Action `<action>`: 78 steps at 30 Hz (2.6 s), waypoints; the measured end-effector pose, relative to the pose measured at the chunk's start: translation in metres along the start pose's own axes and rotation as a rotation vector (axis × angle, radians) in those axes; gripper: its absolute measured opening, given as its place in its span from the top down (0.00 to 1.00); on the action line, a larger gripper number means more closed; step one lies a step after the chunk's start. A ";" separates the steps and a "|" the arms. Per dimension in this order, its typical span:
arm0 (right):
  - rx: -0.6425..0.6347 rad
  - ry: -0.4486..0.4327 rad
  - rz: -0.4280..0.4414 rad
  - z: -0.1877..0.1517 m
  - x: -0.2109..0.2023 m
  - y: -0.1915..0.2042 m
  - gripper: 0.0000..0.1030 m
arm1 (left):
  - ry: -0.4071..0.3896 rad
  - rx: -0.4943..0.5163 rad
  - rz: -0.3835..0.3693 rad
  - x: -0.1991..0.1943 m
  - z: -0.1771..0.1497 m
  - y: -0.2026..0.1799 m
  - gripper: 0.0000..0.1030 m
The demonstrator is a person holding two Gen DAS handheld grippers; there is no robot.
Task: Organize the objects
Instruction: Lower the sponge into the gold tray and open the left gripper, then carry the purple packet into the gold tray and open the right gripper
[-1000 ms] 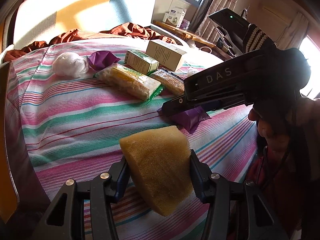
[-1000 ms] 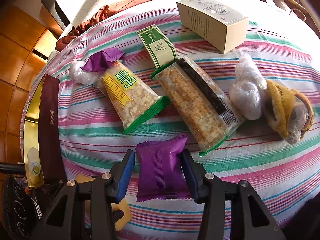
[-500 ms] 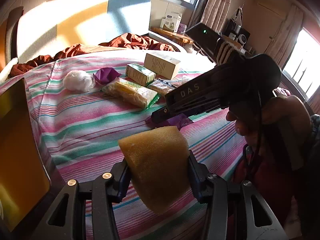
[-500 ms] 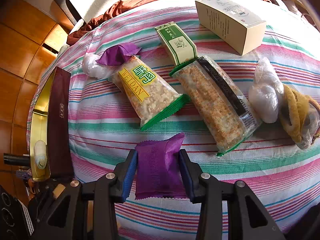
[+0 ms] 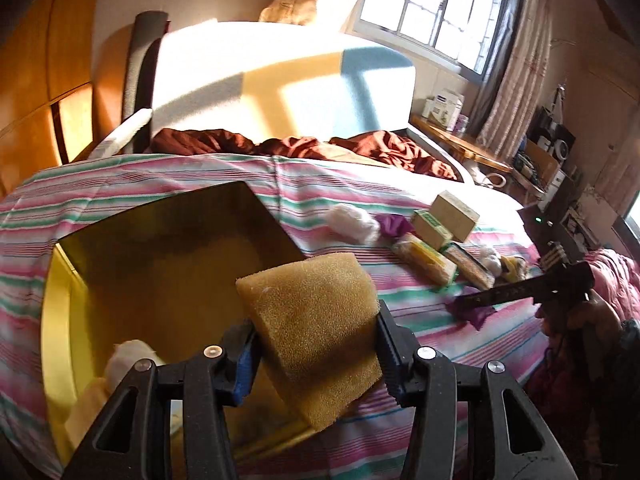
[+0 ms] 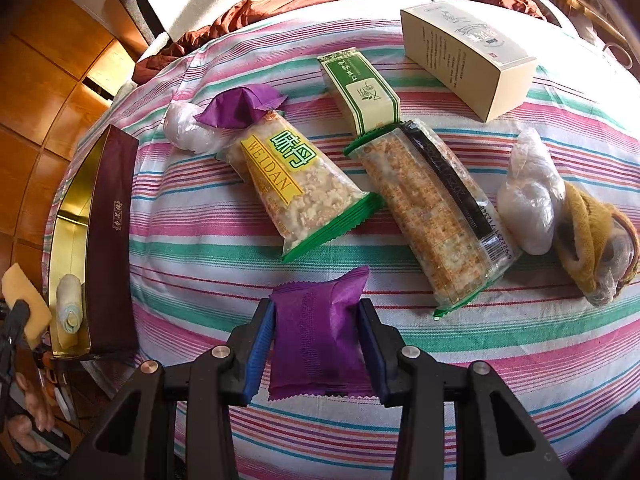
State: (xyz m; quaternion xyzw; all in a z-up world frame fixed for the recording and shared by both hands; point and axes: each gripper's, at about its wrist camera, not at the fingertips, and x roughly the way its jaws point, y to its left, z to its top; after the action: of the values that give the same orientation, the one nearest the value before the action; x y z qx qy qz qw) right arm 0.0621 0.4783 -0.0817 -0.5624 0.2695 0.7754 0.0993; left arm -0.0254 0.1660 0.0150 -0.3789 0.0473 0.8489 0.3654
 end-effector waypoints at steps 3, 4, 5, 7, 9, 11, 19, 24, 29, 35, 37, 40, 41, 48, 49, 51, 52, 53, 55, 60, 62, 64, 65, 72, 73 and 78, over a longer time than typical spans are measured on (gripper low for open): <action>0.004 -0.001 0.001 0.000 0.000 0.001 0.60 | 0.016 -0.044 0.133 0.000 0.005 0.053 0.50; 0.003 -0.002 0.000 0.000 0.001 0.002 0.60 | 0.019 -0.053 0.172 0.000 0.006 0.069 0.50; 0.002 -0.003 -0.002 0.000 0.001 0.002 0.60 | 0.022 -0.061 0.204 0.001 0.006 0.083 0.49; -0.001 -0.004 -0.007 0.001 0.001 0.003 0.60 | 0.045 -0.058 0.259 0.007 0.008 0.104 0.49; -0.008 -0.007 -0.016 0.001 0.002 0.004 0.60 | 0.059 -0.051 0.306 0.011 0.006 0.122 0.49; -0.016 -0.008 -0.026 0.001 0.003 0.005 0.60 | 0.070 -0.064 0.336 0.016 0.004 0.136 0.49; -0.046 -0.016 -0.057 0.001 0.004 0.010 0.60 | 0.104 -0.071 0.395 0.029 -0.008 0.156 0.43; -0.060 -0.019 -0.069 0.001 0.005 0.012 0.59 | 0.109 -0.083 0.395 0.028 -0.014 0.157 0.34; -0.067 -0.024 -0.072 0.001 0.005 0.014 0.59 | 0.059 -0.113 0.394 0.011 -0.015 0.154 0.21; -0.088 -0.031 -0.070 -0.001 0.004 0.020 0.61 | -0.014 -0.157 0.364 -0.021 -0.026 0.143 0.21; -0.106 -0.044 -0.077 -0.004 0.002 0.025 0.61 | -0.044 -0.170 0.350 -0.033 -0.031 0.137 0.21; -0.128 -0.079 -0.062 -0.007 -0.004 0.034 0.61 | -0.066 -0.180 0.322 -0.045 -0.039 0.128 0.21; -0.135 -0.089 -0.058 -0.009 -0.006 0.036 0.61 | -0.069 -0.185 0.313 -0.047 -0.041 0.126 0.21; -0.145 -0.144 -0.052 -0.024 -0.020 0.049 0.62 | -0.063 -0.214 0.281 -0.051 -0.051 0.121 0.21; -0.151 -0.154 -0.044 -0.028 -0.025 0.049 0.62 | -0.063 -0.216 0.277 -0.052 -0.051 0.120 0.21; -0.162 -0.173 -0.039 -0.028 -0.031 0.061 0.62 | -0.067 -0.213 0.275 -0.053 -0.052 0.120 0.21; -0.169 -0.186 -0.032 -0.027 -0.034 0.068 0.62 | -0.066 -0.211 0.274 -0.054 -0.052 0.120 0.21; -0.177 -0.200 -0.018 -0.027 -0.038 0.077 0.62 | -0.065 -0.211 0.274 -0.055 -0.052 0.120 0.21; -0.209 -0.225 0.017 -0.026 -0.044 0.097 0.62 | -0.070 -0.216 0.275 -0.057 -0.052 0.122 0.21; -0.324 -0.260 0.105 -0.026 -0.049 0.164 0.62 | -0.079 -0.238 0.291 -0.067 -0.056 0.132 0.21; -0.361 -0.260 0.146 -0.027 -0.046 0.188 0.62 | -0.085 -0.252 0.299 -0.072 -0.058 0.137 0.21; -0.400 -0.246 0.168 -0.028 -0.035 0.215 0.62 | -0.088 -0.264 0.307 -0.076 -0.061 0.143 0.21; -0.415 -0.237 0.173 -0.029 -0.031 0.224 0.62 | -0.089 -0.269 0.310 -0.078 -0.062 0.145 0.21; -0.455 -0.123 0.222 -0.041 0.023 0.275 0.59 | -0.098 -0.301 0.326 -0.087 -0.066 0.157 0.21; -0.459 -0.104 0.231 -0.043 0.029 0.279 0.59 | -0.098 -0.303 0.327 -0.087 -0.066 0.158 0.21; -0.490 -0.025 0.246 -0.058 0.053 0.290 0.53 | -0.093 -0.301 0.324 -0.086 -0.067 0.157 0.21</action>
State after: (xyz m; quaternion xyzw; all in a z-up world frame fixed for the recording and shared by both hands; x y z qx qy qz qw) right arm -0.0411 0.1973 -0.0550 -0.5232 0.1388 0.8306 -0.1311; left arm -0.0493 -0.0225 -0.0052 -0.3771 -0.0366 0.9106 0.1653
